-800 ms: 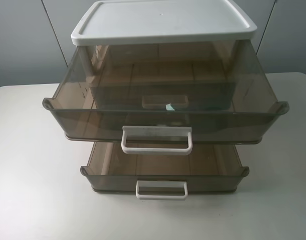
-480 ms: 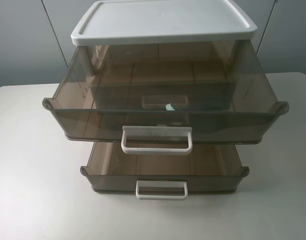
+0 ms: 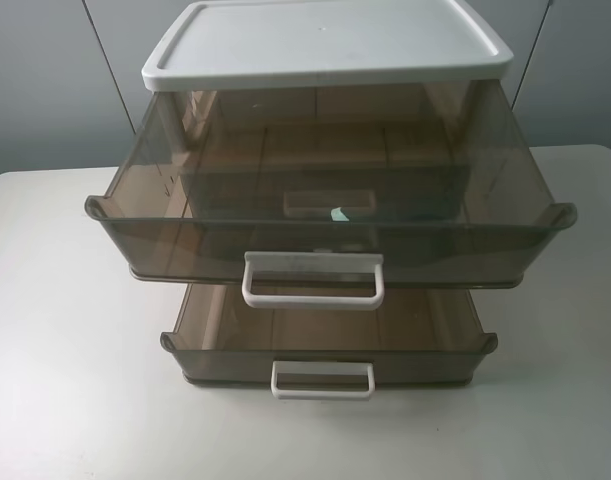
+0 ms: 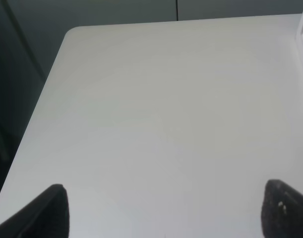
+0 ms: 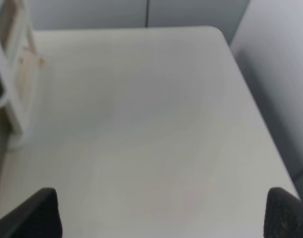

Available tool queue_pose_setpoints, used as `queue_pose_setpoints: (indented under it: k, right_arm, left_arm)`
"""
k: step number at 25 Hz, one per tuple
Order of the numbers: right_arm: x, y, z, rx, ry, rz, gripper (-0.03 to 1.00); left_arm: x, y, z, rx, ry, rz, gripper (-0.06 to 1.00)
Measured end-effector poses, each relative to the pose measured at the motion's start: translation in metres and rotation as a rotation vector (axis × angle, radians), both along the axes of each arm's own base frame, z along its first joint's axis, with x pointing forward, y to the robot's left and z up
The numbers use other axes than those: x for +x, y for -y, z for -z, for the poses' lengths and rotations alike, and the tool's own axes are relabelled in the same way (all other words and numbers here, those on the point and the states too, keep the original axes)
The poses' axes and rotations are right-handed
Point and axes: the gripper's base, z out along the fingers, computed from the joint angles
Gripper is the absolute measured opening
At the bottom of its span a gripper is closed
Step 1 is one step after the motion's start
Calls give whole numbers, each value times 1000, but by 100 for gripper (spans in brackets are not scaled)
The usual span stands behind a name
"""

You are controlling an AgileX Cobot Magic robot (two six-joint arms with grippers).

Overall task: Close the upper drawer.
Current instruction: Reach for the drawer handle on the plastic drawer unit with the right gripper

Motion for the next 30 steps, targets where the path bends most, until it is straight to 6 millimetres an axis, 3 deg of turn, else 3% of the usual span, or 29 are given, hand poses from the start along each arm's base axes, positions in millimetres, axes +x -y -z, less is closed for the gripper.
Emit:
queue_pose_setpoints:
  k: [3,7,12,16,22,30]
  right_arm:
    - [24,7,-12,-68,-92,-4,62]
    - [57,2,-31,-118,-128,-114,62]
    - [97,-25,-54,-142,-128,-322,62]
    - [122,-58,-63,-191,-136,-507,62]
    - [138,-114,-76,-251,-114,-775,62]
    - [131,-191,-71,-285,-145,-1061,62]
  left_arm:
    - [0,0,0,0,0,0,74]
    - [0,0,0,0,0,0,74]
    - [0,0,0,0,0,0,74]
    - [0,0,0,0,0,0,74]
    - [0,0,0,0,0,0,74]
    - [0,0,0,0,0,0,74]
